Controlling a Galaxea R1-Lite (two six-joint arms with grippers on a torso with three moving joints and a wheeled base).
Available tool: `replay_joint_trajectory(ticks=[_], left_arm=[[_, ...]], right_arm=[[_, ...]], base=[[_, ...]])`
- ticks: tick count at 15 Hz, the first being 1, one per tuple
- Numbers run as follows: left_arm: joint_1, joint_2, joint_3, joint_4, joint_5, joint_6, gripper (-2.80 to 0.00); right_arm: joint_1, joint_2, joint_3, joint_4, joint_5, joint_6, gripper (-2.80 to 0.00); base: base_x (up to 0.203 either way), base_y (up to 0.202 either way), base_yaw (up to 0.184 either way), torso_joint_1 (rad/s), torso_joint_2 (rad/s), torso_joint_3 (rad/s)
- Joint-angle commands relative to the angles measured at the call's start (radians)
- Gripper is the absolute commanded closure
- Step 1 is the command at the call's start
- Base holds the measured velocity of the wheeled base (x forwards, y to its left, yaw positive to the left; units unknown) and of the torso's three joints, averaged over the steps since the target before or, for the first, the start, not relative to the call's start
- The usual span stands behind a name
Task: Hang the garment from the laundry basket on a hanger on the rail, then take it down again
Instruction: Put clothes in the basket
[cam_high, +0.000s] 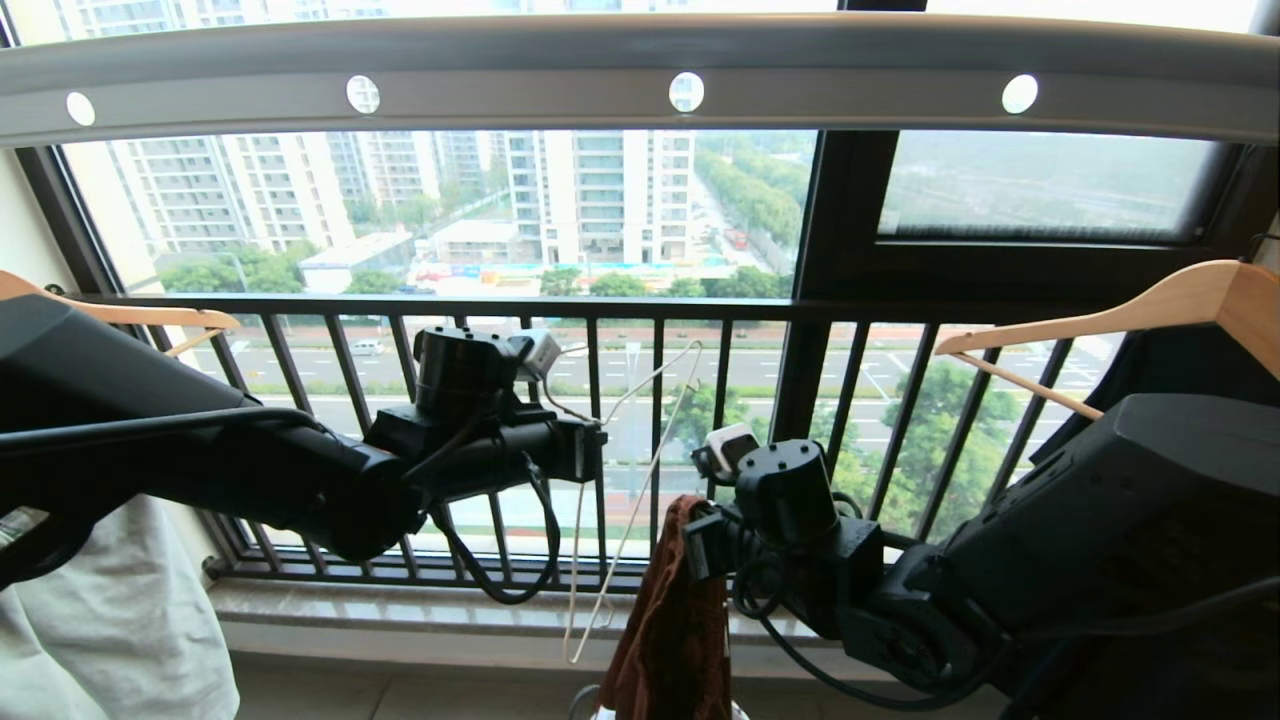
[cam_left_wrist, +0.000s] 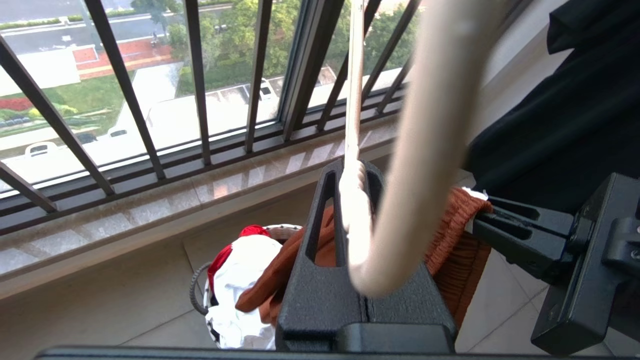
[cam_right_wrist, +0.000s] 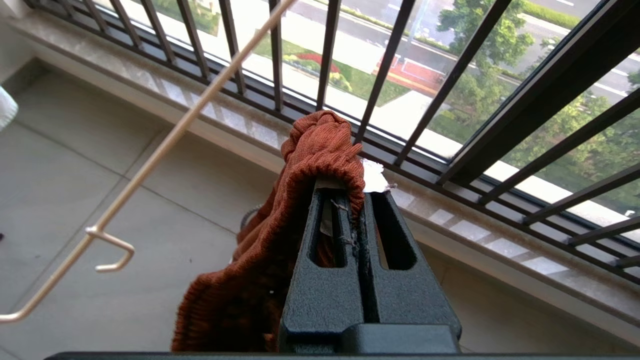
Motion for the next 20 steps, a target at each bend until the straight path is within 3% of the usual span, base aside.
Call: replay_joint_trajectory(ticks=[1, 5, 8, 12, 18, 20], left_arm=[[0.006, -0.015, -0.015, 0.008, 0.009, -0.001, 0.0], [0.028, -0.053, -0.018, 0.01, 0.022, 0.005, 0.0], [0.033, -0.089, -0.019, 0.118, 0.021, 0.05, 0.0], [0.036, -0.105, -0.021, 0.132, 0.022, 0.068, 0.0], [0.062, -0.11, -0.029, 0.159, 0.021, 0.096, 0.0], [0.067, -0.111, -0.041, 0.204, 0.021, 0.119, 0.0]], right_arm=[[-0.024, 0.067, -0.006, -0.005, 0.001, -0.061, 0.0], [-0.075, 0.11, -0.014, -0.006, 0.046, -0.139, 0.0], [-0.076, 0.149, -0.017, -0.006, 0.046, -0.201, 0.0], [-0.073, 0.175, -0.039, -0.001, 0.047, -0.214, 0.0], [-0.075, 0.243, -0.088, 0.005, 0.048, -0.322, 0.0], [-0.075, 0.255, -0.121, 0.073, 0.047, -0.329, 0.0]], base=[[0.0, 0.0, 0.0, 0.0, 0.0, 0.0], [0.0, 0.0, 0.0, 0.0, 0.0, 0.0], [0.0, 0.0, 0.0, 0.0, 0.0, 0.0], [0.0, 0.0, 0.0, 0.0, 0.0, 0.0], [0.0, 0.0, 0.0, 0.0, 0.0, 0.0], [0.0, 0.0, 0.0, 0.0, 0.0, 0.0]])
